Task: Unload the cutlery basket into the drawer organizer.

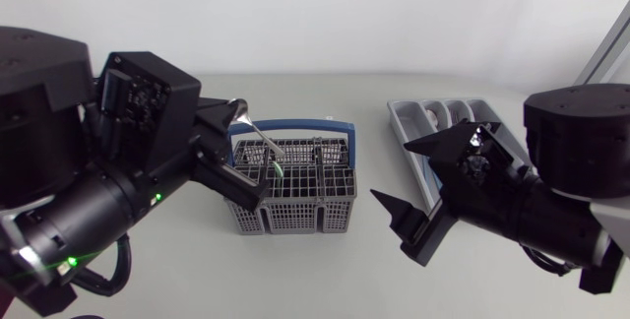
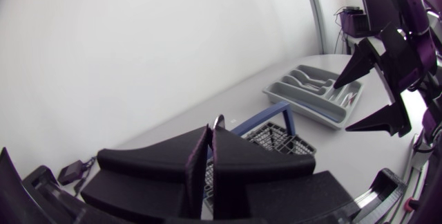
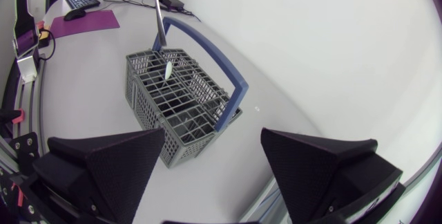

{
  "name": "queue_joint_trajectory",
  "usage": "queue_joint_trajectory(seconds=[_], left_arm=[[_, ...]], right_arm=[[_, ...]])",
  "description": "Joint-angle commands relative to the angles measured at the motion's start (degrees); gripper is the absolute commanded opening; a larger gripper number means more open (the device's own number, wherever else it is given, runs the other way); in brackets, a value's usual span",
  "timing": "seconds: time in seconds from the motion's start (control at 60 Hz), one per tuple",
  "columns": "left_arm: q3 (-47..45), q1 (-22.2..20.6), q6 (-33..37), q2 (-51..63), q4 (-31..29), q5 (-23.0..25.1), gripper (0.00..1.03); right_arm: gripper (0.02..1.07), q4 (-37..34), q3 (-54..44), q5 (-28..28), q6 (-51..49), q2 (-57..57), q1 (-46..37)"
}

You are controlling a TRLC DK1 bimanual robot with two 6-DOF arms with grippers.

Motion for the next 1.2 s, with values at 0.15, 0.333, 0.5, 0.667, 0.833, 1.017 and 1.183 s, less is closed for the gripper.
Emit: queue_joint_trajectory(seconds=[0.15,0.333,0.5,0.667,0.833,1.017,1.183], left_arm=[[5.2,3.6,-12.8,1.6,-3.0,13.9,0.04],[8.8,6.5,-18.2,8.2,-2.8,21.4,0.04],[12.6,9.0,-21.4,15.5,-1.7,26.4,0.04],[17.3,10.4,-23.9,20.8,-1.9,30.4,0.04],[20.7,11.9,-26.8,25.3,-2.5,34.9,0.03],[21.6,13.3,-28.1,27.1,-3.1,38.4,0.03],[21.6,14.4,-28.4,27.6,-3.5,40.5,0.03]], right_arm=[[1.02,2.0,-1.6,4.0,-1.2,-2.7,4.3],[1.02,4.4,-1.3,4.2,-2.0,-2.2,4.7],[1.02,8.2,-1.5,4.5,-2.5,0.2,4.7],[0.96,10.9,-0.7,4.8,-2.6,4.5,5.4],[0.90,13.5,0.3,5.4,-2.8,7.8,5.5],[0.79,17.1,0.9,5.7,-3.6,9.9,5.0],[0.56,19.3,2.4,5.7,-3.9,12.1,4.3]])
